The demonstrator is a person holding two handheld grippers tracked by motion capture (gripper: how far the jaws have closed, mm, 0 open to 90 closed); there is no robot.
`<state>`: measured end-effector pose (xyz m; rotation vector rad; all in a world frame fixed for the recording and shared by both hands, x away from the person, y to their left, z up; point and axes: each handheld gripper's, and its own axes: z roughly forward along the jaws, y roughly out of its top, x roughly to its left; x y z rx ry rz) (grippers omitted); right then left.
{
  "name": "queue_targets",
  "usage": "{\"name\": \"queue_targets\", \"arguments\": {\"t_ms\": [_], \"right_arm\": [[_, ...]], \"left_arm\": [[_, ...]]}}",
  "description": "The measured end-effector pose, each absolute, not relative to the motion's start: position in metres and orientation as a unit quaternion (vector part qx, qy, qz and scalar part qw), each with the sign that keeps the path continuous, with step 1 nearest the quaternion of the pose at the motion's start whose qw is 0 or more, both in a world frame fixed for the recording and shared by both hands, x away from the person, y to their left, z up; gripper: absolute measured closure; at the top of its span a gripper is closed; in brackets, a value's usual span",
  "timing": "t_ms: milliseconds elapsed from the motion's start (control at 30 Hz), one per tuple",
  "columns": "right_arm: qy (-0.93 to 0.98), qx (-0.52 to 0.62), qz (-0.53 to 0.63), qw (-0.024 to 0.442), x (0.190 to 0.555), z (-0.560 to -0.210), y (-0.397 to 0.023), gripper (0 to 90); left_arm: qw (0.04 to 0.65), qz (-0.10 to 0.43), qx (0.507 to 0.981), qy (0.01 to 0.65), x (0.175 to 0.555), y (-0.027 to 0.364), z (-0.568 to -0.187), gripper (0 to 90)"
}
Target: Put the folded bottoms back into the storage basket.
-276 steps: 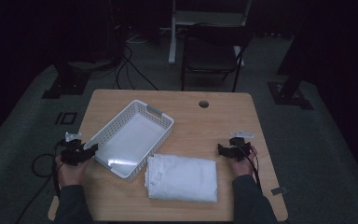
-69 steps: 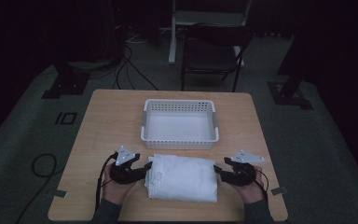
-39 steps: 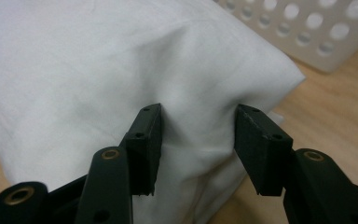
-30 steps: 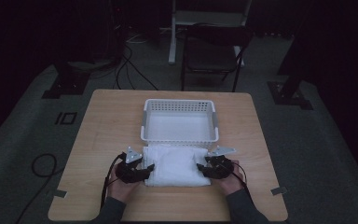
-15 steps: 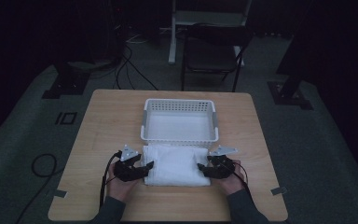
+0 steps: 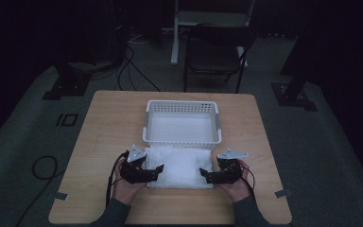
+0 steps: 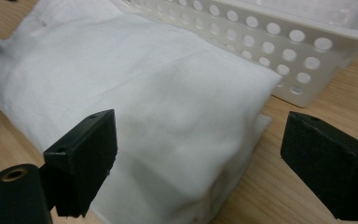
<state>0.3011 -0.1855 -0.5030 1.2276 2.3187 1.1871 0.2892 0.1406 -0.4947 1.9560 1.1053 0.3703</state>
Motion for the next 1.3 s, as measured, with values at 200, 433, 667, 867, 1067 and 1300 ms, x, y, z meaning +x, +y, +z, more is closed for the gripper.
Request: {"name": "queue_targets", "arguments": {"t_ms": [200,433,667,867,1067,1300], "right_arm": [[0.801,0.427,0.402,0.120,0.306,-0.512,-0.177,10.8],[0.801,0.437,0.392,0.117,0.316,-0.524,-0.173,10.3],[0.802,0.447,0.379,0.115,0.322,-0.532,-0.172,10.2],[0.798,0.458,0.381,0.086,0.328,-0.539,-0.175,9.7],[0.786,0.473,0.394,0.052,0.333,-0.545,-0.179,9.7],[0.781,0.472,0.407,0.026,0.336,-0.549,-0.183,10.3]], "left_arm": [[0.402,0.153,0.778,0.457,0.295,0.137,-0.516,13.5],[0.395,0.169,0.778,0.458,0.299,0.136,-0.529,6.4],[0.398,0.116,0.770,0.485,0.311,0.141,-0.542,0.0],[0.402,0.099,0.773,0.481,0.318,0.143,-0.547,0.0],[0.410,0.077,0.769,0.484,0.321,0.146,-0.551,0.0],[0.417,0.056,0.766,0.485,0.324,0.147,-0.554,0.0]]}}
